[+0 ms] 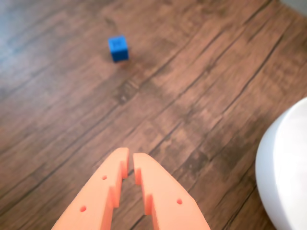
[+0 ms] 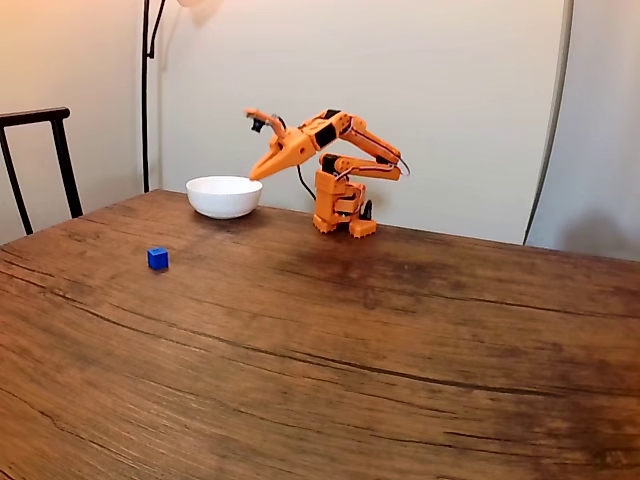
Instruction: Grasp the cube and drop it in the bowl
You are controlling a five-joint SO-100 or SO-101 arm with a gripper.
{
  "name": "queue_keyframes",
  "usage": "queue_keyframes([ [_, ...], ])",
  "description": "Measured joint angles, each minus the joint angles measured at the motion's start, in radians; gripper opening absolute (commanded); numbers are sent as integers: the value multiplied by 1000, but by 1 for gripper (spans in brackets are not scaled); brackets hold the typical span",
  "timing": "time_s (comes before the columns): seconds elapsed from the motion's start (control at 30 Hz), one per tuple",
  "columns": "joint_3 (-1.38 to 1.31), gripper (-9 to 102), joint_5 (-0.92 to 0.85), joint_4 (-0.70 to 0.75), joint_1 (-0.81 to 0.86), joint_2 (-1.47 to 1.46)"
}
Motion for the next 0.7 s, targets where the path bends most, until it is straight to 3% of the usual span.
queue_keyframes([
  [0.3,-163,0,-23,0,15,-206],
  [0.7,-647,0,49,-117,2,-951],
])
